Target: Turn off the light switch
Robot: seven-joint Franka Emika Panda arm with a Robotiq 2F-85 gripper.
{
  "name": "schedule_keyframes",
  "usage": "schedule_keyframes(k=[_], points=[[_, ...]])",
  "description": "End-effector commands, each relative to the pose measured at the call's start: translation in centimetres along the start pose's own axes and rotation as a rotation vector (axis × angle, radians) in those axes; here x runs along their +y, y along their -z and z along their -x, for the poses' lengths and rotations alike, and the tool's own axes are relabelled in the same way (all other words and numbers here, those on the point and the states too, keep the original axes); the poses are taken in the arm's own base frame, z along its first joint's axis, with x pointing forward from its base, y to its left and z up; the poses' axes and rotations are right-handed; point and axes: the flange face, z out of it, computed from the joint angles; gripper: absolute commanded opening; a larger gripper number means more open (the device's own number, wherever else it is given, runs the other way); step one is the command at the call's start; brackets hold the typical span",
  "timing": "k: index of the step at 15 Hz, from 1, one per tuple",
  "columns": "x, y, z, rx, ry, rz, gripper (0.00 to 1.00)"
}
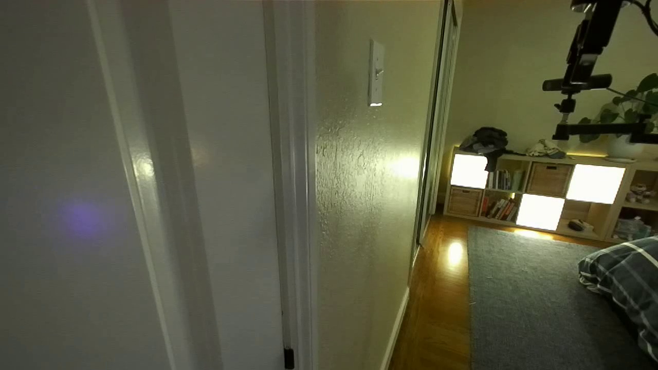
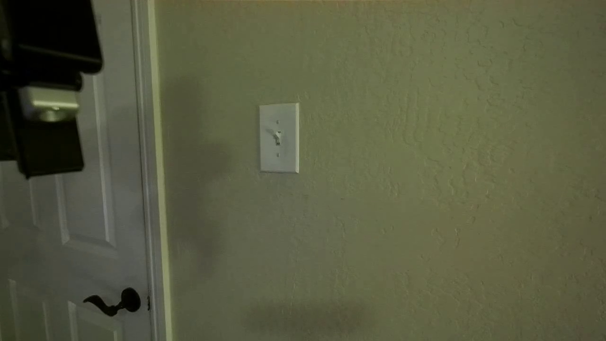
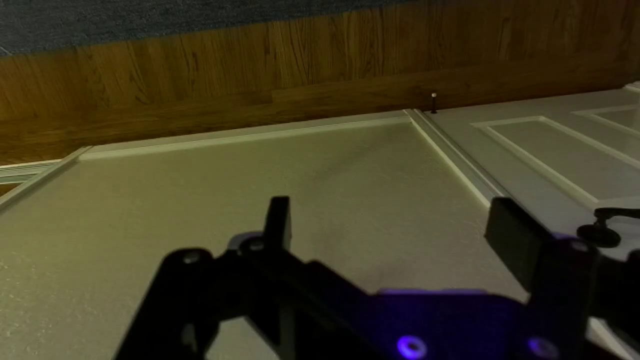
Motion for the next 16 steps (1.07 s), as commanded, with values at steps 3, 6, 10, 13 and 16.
schedule_keyframes(k=[3, 6, 10, 13, 16], points=[[0.0, 0.0, 0.0, -0.001, 0.0, 0.0, 1.0], [-0.4, -0.7, -1.1, 0.004, 0.024, -0.004, 1.0], [-0.8, -2.6, -3.7, 0.021, 0.058, 0.035, 1.0], [-0.8, -3.7, -6.4, 0.094, 0.067, 0.067, 1.0], [-1.0, -4.2, -9.2, 0.148, 0.076, 0.078, 1.0]])
